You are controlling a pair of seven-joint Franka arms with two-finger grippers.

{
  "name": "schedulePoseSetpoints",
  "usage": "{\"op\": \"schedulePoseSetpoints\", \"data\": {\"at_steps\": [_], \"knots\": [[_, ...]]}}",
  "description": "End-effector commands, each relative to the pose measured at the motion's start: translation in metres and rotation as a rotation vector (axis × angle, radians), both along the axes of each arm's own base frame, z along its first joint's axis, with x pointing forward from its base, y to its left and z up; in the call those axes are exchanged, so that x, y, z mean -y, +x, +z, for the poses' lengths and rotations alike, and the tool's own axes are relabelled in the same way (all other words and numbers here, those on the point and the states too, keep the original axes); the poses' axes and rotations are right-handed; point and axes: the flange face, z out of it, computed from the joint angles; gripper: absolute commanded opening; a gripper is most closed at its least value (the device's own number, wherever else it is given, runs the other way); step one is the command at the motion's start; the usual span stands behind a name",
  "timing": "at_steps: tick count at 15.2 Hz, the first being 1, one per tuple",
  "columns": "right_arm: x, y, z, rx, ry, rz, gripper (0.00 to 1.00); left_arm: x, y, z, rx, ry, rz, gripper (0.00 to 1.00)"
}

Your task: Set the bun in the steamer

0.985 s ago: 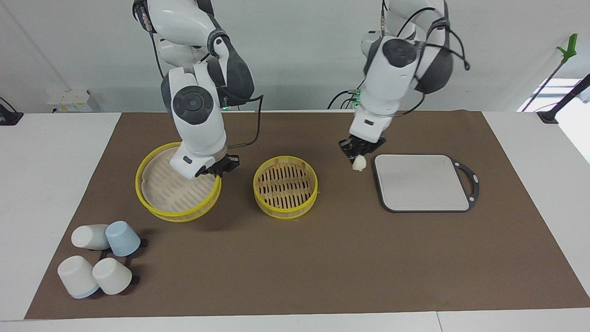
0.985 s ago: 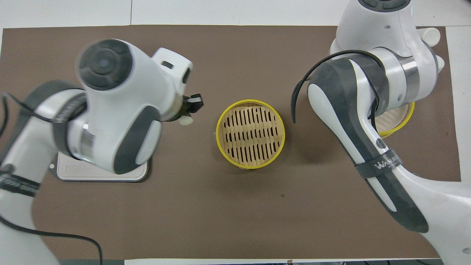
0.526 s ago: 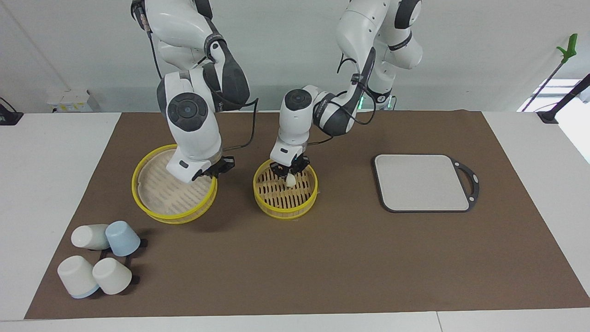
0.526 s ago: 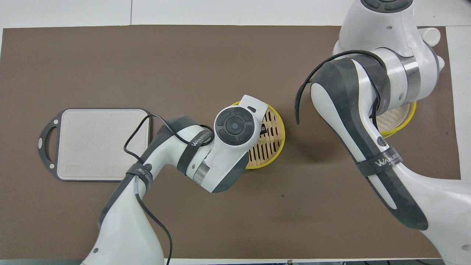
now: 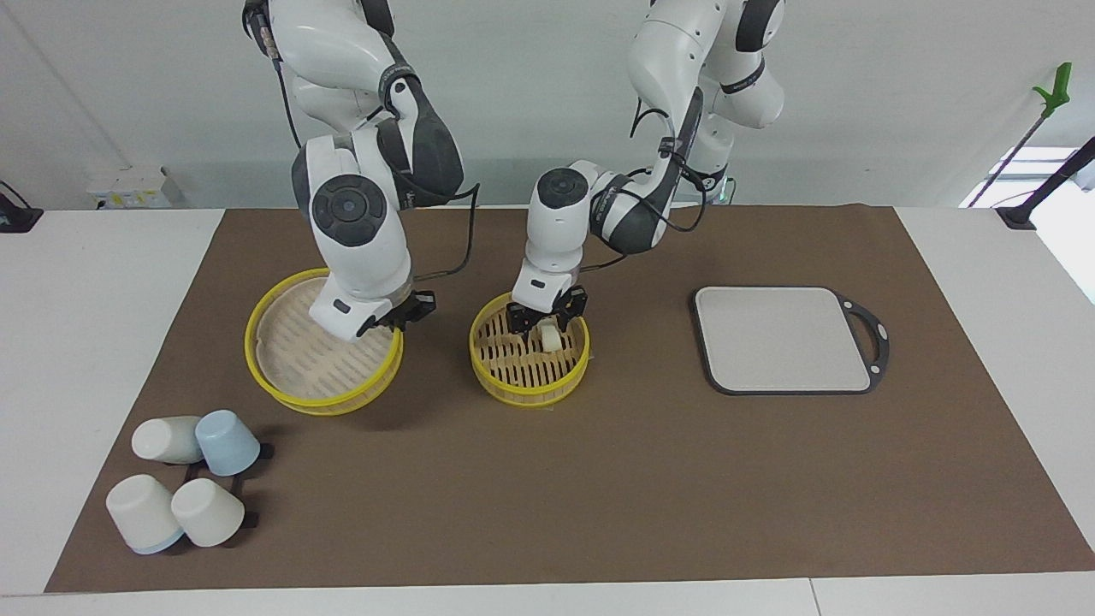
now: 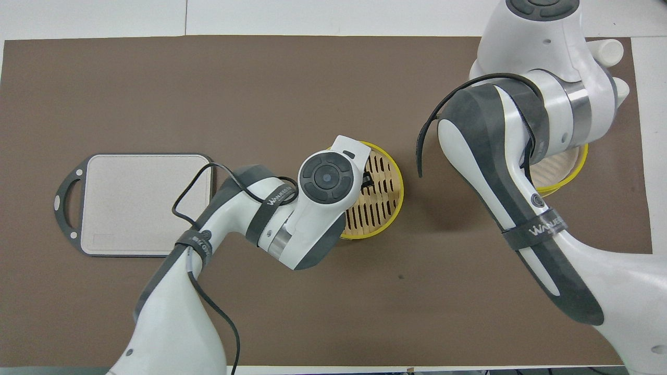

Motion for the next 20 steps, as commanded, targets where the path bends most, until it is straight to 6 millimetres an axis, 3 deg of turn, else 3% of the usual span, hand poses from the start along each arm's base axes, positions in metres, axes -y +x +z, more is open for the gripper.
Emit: {"op": "schedulePoseSetpoints", "data": {"at_steps": [1, 2, 4, 5, 6, 7, 9, 10, 13, 18, 20], "knots": [[0.003, -0.004, 0.008, 0.015, -0.001, 0.024, 0.00, -0.086, 0.011, 0.087, -0.046, 0.024, 0.013, 1.00], [0.001, -0.003, 0.010, 0.022, 0.011, 0.021, 0.00, -0.112, 0.011, 0.115, -0.056, 0.021, -0.008, 1.00], [-0.023, -0.004, 0.013, 0.057, 0.041, 0.020, 0.00, -0.196, 0.018, 0.163, -0.084, 0.014, -0.034, 1.00], [-0.056, -0.008, 0.016, 0.099, 0.078, 0.009, 0.00, -0.243, 0.023, 0.183, -0.085, 0.010, -0.062, 1.00], [-0.106, -0.020, 0.018, 0.152, 0.111, -0.024, 0.00, -0.288, 0.030, 0.198, -0.085, 0.008, -0.091, 1.00], [-0.137, -0.029, 0.014, 0.180, 0.113, -0.072, 0.00, -0.322, 0.035, 0.212, -0.082, 0.011, -0.137, 1.00], [-0.207, -0.057, 0.001, 0.201, 0.117, -0.099, 0.00, -0.371, 0.040, 0.221, -0.090, 0.045, -0.234, 1.00], [-0.229, -0.062, -0.011, 0.215, 0.123, -0.120, 0.00, -0.393, 0.041, 0.226, -0.088, 0.069, -0.266, 1.00], [-0.238, -0.062, -0.030, 0.241, 0.151, -0.144, 0.00, -0.421, 0.036, 0.226, -0.112, 0.064, -0.349, 1.00], [-0.245, -0.074, -0.045, 0.236, 0.152, -0.151, 0.00, -0.422, 0.034, 0.234, -0.120, 0.076, -0.363, 1.00], [-0.270, -0.091, -0.054, 0.242, 0.158, -0.170, 0.00, -0.421, 0.034, 0.238, -0.123, 0.077, -0.364, 1.00]]}}
